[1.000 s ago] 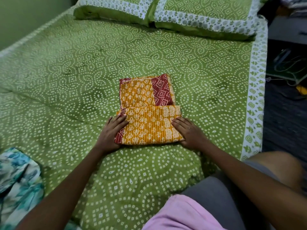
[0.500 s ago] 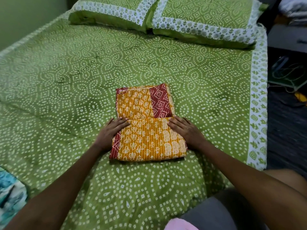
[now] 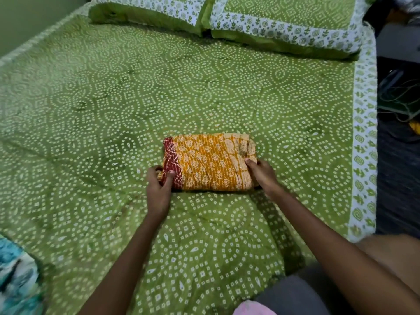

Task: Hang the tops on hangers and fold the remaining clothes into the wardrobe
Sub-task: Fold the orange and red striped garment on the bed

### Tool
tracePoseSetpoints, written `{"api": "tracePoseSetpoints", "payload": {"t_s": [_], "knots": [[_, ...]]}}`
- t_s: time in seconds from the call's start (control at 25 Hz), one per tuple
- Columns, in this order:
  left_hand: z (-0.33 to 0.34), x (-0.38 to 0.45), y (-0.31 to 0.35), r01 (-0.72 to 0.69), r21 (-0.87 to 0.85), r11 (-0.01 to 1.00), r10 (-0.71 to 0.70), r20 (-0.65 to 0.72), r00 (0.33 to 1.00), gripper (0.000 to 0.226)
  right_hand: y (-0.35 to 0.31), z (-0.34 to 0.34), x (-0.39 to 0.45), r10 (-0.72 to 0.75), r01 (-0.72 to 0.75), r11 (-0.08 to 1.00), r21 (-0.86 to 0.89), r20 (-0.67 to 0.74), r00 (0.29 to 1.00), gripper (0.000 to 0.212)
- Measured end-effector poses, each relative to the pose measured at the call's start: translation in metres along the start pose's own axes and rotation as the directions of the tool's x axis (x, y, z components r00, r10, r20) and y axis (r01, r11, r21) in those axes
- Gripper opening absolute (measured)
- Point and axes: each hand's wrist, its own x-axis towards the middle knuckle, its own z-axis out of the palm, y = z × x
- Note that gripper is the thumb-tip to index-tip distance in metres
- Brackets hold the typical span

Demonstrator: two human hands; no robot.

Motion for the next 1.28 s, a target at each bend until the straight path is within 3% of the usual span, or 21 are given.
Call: {"api": "tracePoseSetpoints", "payload": {"t_s": [0.08,0.16,0.24,0.36,0.52,0.72,0.84,1.0,1.08,1.28], "knots": [[0.003,-0.010,-0.002,-0.081,0.093,0.992,0.085,-0.047,0.995,0.040,0.011,0.005,-0.009,-0.047,0.058,0.993,0.106,-0.100,0.994,0.035],[0.004,-0.015,-0.004,-0.119,0.112,0.987,0.131,-0.113,0.985,0.048,0.020,0.007,-0.019,-0.097,0.111,0.978,0.175,-0.086,0.992,0.027],[0.007,-0.017,-0.005,-0.111,0.136,0.984,0.136,-0.186,0.973,0.053,0.025,0.008,-0.024,-0.117,0.128,0.965,0.229,-0.061,0.991,0.023],[0.012,-0.025,-0.006,-0.073,0.177,0.982,0.125,-0.305,0.944,0.049,0.025,0.011,-0.026,-0.186,0.218,0.955,0.200,-0.168,0.968,0.020],[0.014,-0.033,-0.017,-0.089,0.354,0.931,0.186,-0.252,0.950,0.042,0.031,0.018,-0.034,-0.232,0.246,0.969,0.028,-0.238,0.943,0.012],[0.018,-0.035,-0.024,-0.108,0.526,0.844,0.250,-0.205,0.946,0.034,0.036,0.019,-0.036,-0.243,0.252,0.967,0.027,-0.187,0.952,0.013],[0.019,-0.034,-0.022,-0.045,0.498,0.866,0.205,-0.272,0.940,0.043,0.035,0.019,-0.038,-0.244,0.261,0.963,0.059,-0.205,0.948,0.011],[0.020,-0.033,-0.017,-0.030,0.482,0.875,0.200,-0.306,0.931,0.038,0.035,0.017,-0.039,-0.200,0.249,0.953,0.174,-0.258,0.945,0.006],[0.021,-0.032,-0.015,0.009,0.456,0.890,0.158,-0.327,0.932,0.042,0.035,0.016,-0.038,-0.178,0.229,0.952,0.203,-0.241,0.954,0.016],[0.025,-0.034,-0.010,0.065,0.445,0.893,0.105,-0.347,0.932,0.041,0.038,0.009,-0.036,-0.179,0.213,0.955,0.208,-0.173,0.969,0.017]]}}
